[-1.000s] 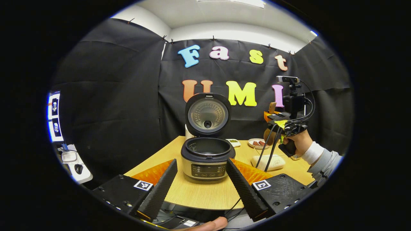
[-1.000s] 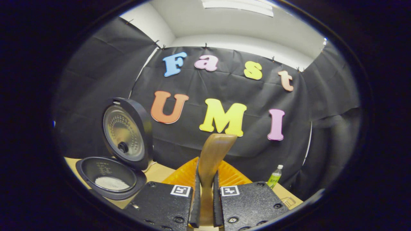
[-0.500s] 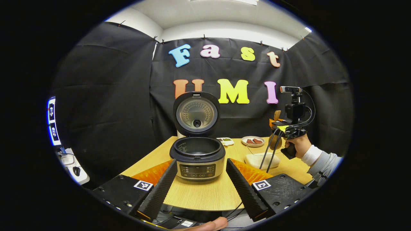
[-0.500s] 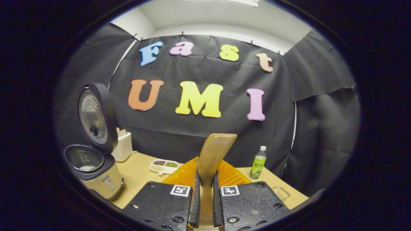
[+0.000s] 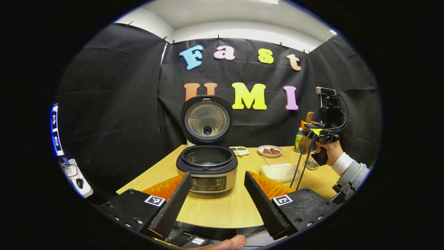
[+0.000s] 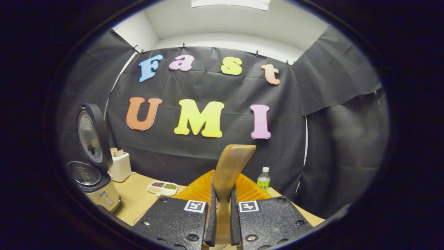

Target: Close the left gripper, press the button to open the rice cooker; take a wooden spoon from the chopstick holder with the right hand, scoop a spoonful of rice and pour it into the rice cooker, then put the wooden spoon back into the chopstick holder.

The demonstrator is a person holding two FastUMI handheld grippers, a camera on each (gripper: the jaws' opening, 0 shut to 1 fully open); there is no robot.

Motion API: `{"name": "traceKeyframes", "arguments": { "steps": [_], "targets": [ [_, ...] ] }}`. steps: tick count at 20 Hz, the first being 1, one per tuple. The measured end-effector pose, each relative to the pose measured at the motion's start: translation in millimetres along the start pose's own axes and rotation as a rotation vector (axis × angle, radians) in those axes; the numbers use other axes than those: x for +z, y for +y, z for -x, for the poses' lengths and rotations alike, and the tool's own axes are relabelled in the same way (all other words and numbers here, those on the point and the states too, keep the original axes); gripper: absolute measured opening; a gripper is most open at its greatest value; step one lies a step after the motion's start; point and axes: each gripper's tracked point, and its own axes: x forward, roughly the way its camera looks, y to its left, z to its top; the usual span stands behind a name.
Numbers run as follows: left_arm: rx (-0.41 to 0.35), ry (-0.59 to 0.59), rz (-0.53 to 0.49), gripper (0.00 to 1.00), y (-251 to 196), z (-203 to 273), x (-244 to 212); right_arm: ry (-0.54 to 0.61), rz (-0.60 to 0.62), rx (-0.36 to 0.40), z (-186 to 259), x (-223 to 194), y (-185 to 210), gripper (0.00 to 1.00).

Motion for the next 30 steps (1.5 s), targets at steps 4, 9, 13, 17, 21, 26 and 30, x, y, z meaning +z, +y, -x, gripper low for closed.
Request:
{"name": "traceKeyframes", "arguments": {
  "steps": [4, 9, 13, 17, 21, 26, 30],
  "targets": [
    [-0.006, 0.000, -0.018, 0.97, -5, -2, 1, 0.023, 0.001, -0.029, -7, -9, -32, 0.21],
    [-0.009, 0.007, -0.009, 0.97, -8, -6, -5, 0.022, 0.010, -0.059, -17, -13, -72, 0.22],
    [0.000, 0.018, -0.010, 0.97, -7, -10, -12, 0.024, 0.019, -0.086, -31, -22, -105, 0.25],
    [0.006, 0.014, -0.001, 0.97, -8, -15, -11, 0.030, 0.012, -0.094, -37, -36, -137, 0.25],
    [0.016, 0.027, -0.014, 0.97, -8, -26, -16, 0.044, 0.024, -0.096, -53, -51, -151, 0.25],
    [0.017, 0.053, -0.015, 0.97, -16, -35, -22, 0.100, 0.012, -0.092, -64, -82, -158, 0.34],
    [0.011, 0.056, -0.022, 0.97, -23, -37, -20, 0.085, 0.009, -0.110, -63, -77, -169, 0.59]
  ]
}}
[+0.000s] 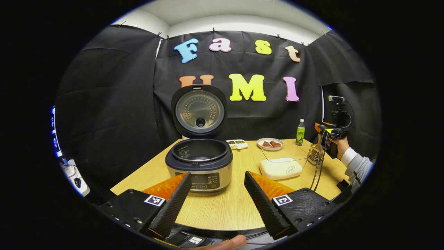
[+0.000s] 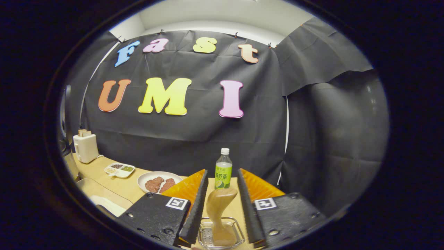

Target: Close the left gripper, press the button to open the rice cooker; take a wooden spoon from the chopstick holder with the right hand, scoop a spoonful of rice and pour it into the rice cooker, then put the wooden spoon back into the chopstick holder.

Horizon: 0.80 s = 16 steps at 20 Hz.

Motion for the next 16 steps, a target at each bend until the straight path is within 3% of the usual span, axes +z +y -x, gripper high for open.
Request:
{"name": "traceKeyframes", "arguments": {
  "steps": [3, 10, 16],
  "targets": [
    [-0.006, -0.005, -0.006, 0.97, -6, 0, 3, -0.020, 0.023, -0.017, 6, 16, -8, 1.00],
    [-0.030, -0.052, -0.011, 0.97, -17, -6, 30, 0.009, -0.004, -0.036, 46, 39, -21, 1.00],
    [0.005, -0.116, 0.028, 0.97, 15, -36, 71, 0.069, -0.113, -0.008, 103, 52, -14, 1.00]
  ]
}}
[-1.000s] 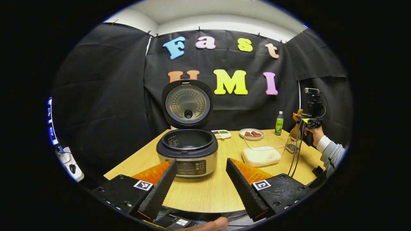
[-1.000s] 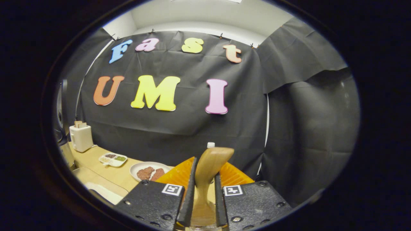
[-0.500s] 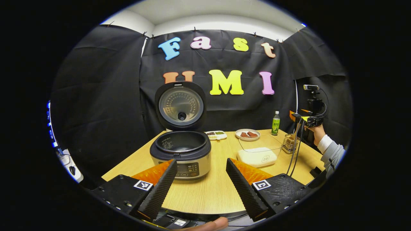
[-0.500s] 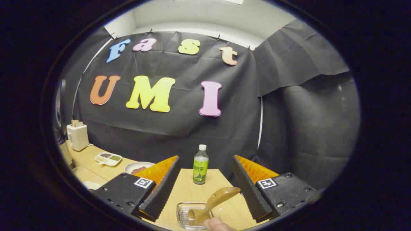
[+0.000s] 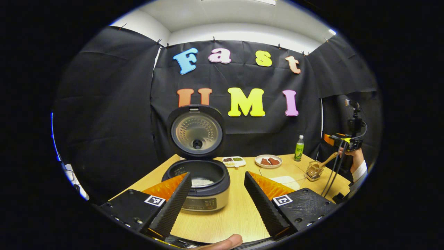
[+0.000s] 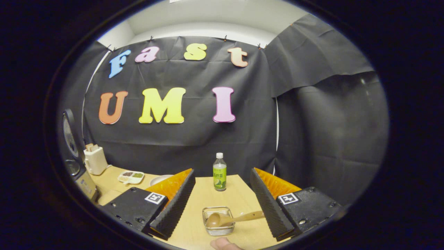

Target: Close the left gripper, press the button to open the rice cooker; take a wooden spoon from the chopstick holder with the right hand, scoop a spoonful of rice and pour it into the rice cooker, then put the wooden spoon back into the chopstick holder.

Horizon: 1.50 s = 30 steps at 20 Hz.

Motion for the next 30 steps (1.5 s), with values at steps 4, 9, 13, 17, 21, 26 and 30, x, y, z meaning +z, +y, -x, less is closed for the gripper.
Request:
{"name": "traceKeyframes", "arguments": {
  "steps": [4, 9, 13, 17, 21, 26, 30],
  "targets": [
    [0.036, -0.036, 0.018, 0.97, 29, -35, 35, 0.000, 0.025, -0.020, 39, 4, -2, 1.00],
    [0.059, -0.076, 0.029, 0.96, 59, -84, 86, -0.024, 0.025, 0.022, 98, -1, 9, 1.00],
    [0.047, -0.088, 0.087, 0.95, 69, -118, 121, -0.009, 0.033, 0.051, 128, -8, 22, 1.00],
    [0.045, -0.072, 0.116, 0.94, 81, -157, 145, -0.007, 0.037, 0.109, 153, -6, 35, 1.00],
    [0.012, -0.048, 0.161, 0.94, 87, -192, 159, -0.018, 0.016, 0.124, 162, 3, 39, 1.00],
    [-0.002, -0.014, 0.123, 0.95, 87, -236, 158, -0.048, 0.005, 0.146, 173, 15, 45, 1.00],
    [-0.002, 0.011, 0.059, 0.95, 80, -258, 149, -0.081, 0.006, 0.176, 181, 17, 57, 1.00]
  ]
}}
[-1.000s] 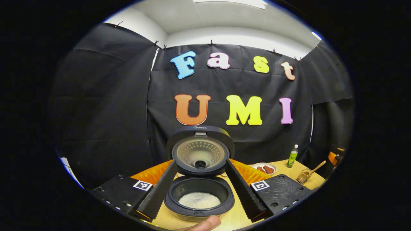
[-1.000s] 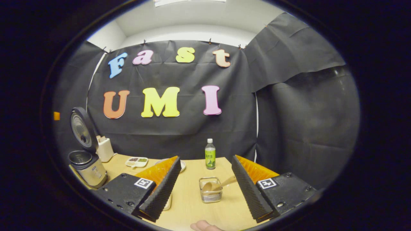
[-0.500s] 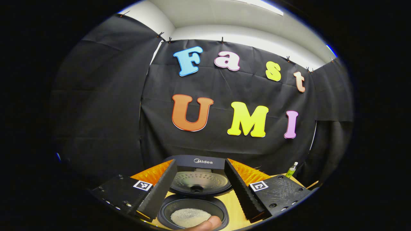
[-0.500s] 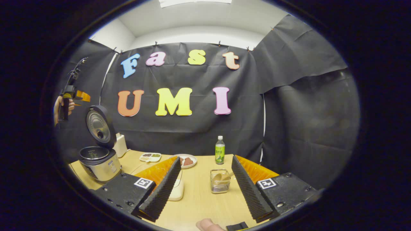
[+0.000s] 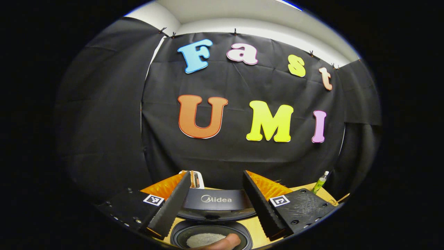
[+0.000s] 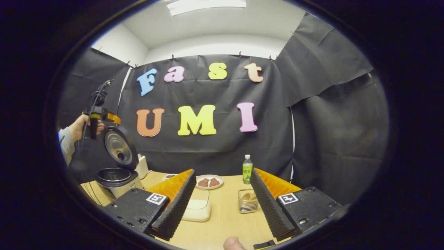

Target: Close the left gripper, press the button to open the rice cooker; take a wooden spoon from the chopstick holder with the right hand, scoop a spoonful of rice and pour it into the rice cooker, then put the wooden spoon back into the chopstick holder.

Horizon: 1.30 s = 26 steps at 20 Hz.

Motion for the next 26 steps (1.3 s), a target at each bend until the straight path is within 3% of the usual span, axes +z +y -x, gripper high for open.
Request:
{"name": "traceKeyframes", "arguments": {
  "steps": [2, 3, 4, 6, 10, 17, 22, 26],
  "targets": [
    [0.028, 0.024, -0.050, 0.95, 5, -6, -10, -0.024, 0.006, -0.041, 7, 8, -7, 1.00],
    [0.029, 0.015, -0.057, 0.85, 6, -6, -9, -0.025, 0.001, -0.061, 11, 11, -9, 1.00],
    [0.030, 0.012, -0.049, 0.87, 6, -6, -9, -0.016, -0.005, -0.075, 14, 9, -11, 1.00],
    [0.028, 0.019, -0.051, 1.00, 3, -1, -13, 0.029, -0.007, -0.095, 21, 2, -12, 1.00],
    [0.032, 0.037, -0.046, 0.97, 3, 12, -19, 0.100, -0.008, -0.077, 24, -7, 4, 1.00],
    [0.041, 0.037, -0.052, 0.97, 0, 51, -40, 0.083, 0.068, -0.052, 54, 1, 14, 1.00],
    [0.027, 0.082, -0.069, 1.00, -5, 84, -75, 0.113, 0.028, -0.053, 77, -4, 18, 1.00],
    [0.007, 0.151, -0.066, 0.96, -8, 108, -114, 0.098, 0.020, -0.025, 89, 5, 32, 1.00]
  ]
}}
